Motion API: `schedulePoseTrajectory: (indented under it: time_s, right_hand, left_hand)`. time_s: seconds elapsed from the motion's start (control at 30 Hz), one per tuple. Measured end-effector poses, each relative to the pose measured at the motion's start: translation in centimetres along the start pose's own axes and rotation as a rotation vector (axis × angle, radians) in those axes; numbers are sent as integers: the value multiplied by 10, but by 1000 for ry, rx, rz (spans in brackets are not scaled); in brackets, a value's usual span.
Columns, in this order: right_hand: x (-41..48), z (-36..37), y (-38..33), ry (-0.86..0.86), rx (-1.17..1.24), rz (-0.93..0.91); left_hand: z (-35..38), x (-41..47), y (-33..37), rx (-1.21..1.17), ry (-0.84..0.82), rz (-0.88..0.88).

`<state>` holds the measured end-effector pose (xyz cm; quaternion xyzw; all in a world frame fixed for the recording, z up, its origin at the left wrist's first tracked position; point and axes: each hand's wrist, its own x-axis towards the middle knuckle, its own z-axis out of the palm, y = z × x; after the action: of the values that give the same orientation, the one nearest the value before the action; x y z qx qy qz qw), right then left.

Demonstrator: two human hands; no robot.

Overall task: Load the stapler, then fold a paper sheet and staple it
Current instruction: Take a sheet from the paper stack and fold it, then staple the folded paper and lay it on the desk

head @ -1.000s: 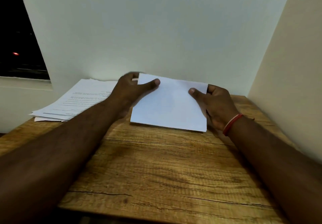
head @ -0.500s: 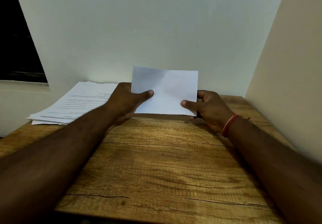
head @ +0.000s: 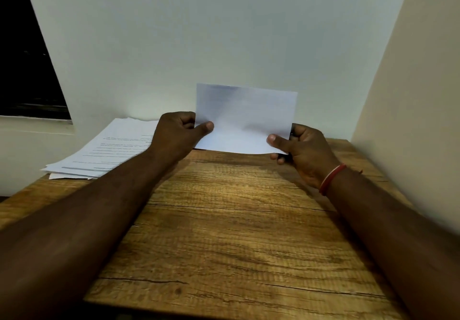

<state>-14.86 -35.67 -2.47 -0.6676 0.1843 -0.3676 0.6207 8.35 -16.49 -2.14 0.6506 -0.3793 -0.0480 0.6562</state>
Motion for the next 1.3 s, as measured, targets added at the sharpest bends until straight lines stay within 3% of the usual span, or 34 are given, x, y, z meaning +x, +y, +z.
schedulePoseTrajectory:
  time_s: [0.13, 0.27, 0.37, 0.5, 0.73, 1.3]
  right_hand:
    - [1, 1, 0, 6, 7, -12]
    - [0, 3, -1, 45, 144, 30]
    - [-1, 10, 1, 59, 265, 68]
    - [-2, 19, 3, 3, 376, 118]
    - [-7, 24, 2, -42, 248, 98]
    - [-3, 19, -6, 106, 193, 2]
  left_hand:
    - [-1, -2, 8, 7, 12, 44]
    - [7, -9, 16, -526, -91, -336]
    - [19, -23, 24, -656, -276, -349]
    - [36, -34, 35, -588, -343, -315]
    - [46, -33, 25, -412, -189, -387]
    - [43, -29, 22, -518, -208, -386]
